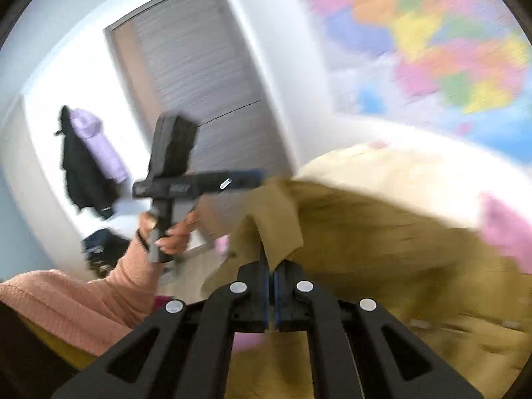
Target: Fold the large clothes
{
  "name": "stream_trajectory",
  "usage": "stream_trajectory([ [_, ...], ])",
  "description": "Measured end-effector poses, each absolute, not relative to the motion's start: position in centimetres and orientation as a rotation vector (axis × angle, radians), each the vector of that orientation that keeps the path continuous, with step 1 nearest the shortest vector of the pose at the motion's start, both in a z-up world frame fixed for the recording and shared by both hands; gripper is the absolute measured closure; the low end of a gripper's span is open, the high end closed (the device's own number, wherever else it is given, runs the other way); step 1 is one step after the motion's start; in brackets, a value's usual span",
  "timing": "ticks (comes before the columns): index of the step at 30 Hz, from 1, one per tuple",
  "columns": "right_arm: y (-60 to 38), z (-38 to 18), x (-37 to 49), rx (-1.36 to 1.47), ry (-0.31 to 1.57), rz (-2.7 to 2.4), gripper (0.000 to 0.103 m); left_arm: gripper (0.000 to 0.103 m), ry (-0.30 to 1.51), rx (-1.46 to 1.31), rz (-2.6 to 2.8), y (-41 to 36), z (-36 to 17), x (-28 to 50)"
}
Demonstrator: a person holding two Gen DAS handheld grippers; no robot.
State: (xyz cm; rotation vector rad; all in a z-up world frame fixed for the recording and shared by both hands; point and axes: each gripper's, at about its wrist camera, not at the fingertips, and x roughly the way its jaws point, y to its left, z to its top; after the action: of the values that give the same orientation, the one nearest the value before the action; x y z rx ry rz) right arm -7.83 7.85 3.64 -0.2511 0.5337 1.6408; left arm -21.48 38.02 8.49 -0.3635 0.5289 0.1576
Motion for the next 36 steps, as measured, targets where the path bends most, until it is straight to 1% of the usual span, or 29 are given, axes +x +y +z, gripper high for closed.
stream_trajectory([
  [5,-0.4,7.0,-2.5,-0.284,0.487,1.342,0.101,0.018,0.598,-0.290,0.085,34.4,7.1,-17.6],
  [8,-4.5,6.7,1.4,-0.279,0.554,1.205,0.101,0.018,0.651,-0.249,0.025,31.7,5.8,-14.6],
  [10,-6.2,5.0,3.0,-0.264,0.617,1.091,0.100,0.018,0.689,-0.205,-0.010,29.7,4.6,-12.5],
  [12,-9.0,3.0,6.7,-0.234,0.699,1.024,0.100,0.018,0.732,-0.162,-0.031,27.8,3.3,-10.3],
  [14,-10.1,-0.6,9.1,-0.221,0.812,0.940,0.099,0.018,0.776,-0.117,-0.045,25.9,1.9,-8.1],
  [15,-10.4,-2.8,10.3,-0.224,0.871,0.895,0.097,0.018,0.798,-0.098,-0.049,25.2,1.2,-7.1],
  [16,-10.5,-4.3,10.8,-0.229,0.904,0.873,0.093,0.018,0.827,-0.079,-0.049,24.4,0.4,-5.8],
  [17,-10.7,-6.0,11.4,-0.237,0.932,0.839,0.064,0.018,0.840,-0.068,-0.045,24.1,0.1,-5.1],
  [18,-10.6,-6.9,11.3,-0.238,0.932,0.811,0.030,0.018,0.855,-0.046,-0.029,23.6,-0.4,-4.1],
  [19,-11.0,-7.8,11.4,-0.228,0.923,0.788,0.024,0.019,0.862,-0.030,-0.020,23.3,-0.6,-3.3],
  [22,-12.9,-8.3,11.1,-0.135,0.887,0.842,0.022,0.019,0.849,-0.028,-0.020,22.9,-0.3,-1.6],
  [23,-13.4,-8.0,11.0,-0.117,0.872,0.846,0.019,0.020,0.842,-0.029,-0.022,23.1,0.0,-1.2],
  [26,-14.7,-7.8,9.6,-0.108,0.799,0.883,0.015,0.021,0.817,-0.046,-0.022,23.2,0.6,0.2],
  [28,-15.3,-8.2,9.4,-0.122,0.766,0.890,0.015,0.021,0.813,-0.063,-0.018,23.1,0.7,1.7],
  [29,-15.1,-8.5,9.4,-0.132,0.768,0.884,0.019,0.021,0.814,-0.067,-0.010,23.1,0.6,2.2],
  [30,-15.4,-8.6,9.3,-0.131,0.778,0.885,0.049,0.022,0.823,-0.074,0.005,23.2,0.3,3.1],
  [31,-15.4,-8.8,9.6,-0.100,0.812,0.930,0.069,0.024,0.834,-0.077,0.026,23.4,0.0,3.9],
  [32,-15.8,-8.6,9.7,-0.068,0.829,0.958,0.096,0.024,0.846,-0.079,0.049,23.6,-0.3,4.6],
  [36,-19.9,-5.4,9.6,0.080,0.781,1.035,0.097,0.027,0.891,-0.094,0.117,24.8,-1.9,6.9],
])
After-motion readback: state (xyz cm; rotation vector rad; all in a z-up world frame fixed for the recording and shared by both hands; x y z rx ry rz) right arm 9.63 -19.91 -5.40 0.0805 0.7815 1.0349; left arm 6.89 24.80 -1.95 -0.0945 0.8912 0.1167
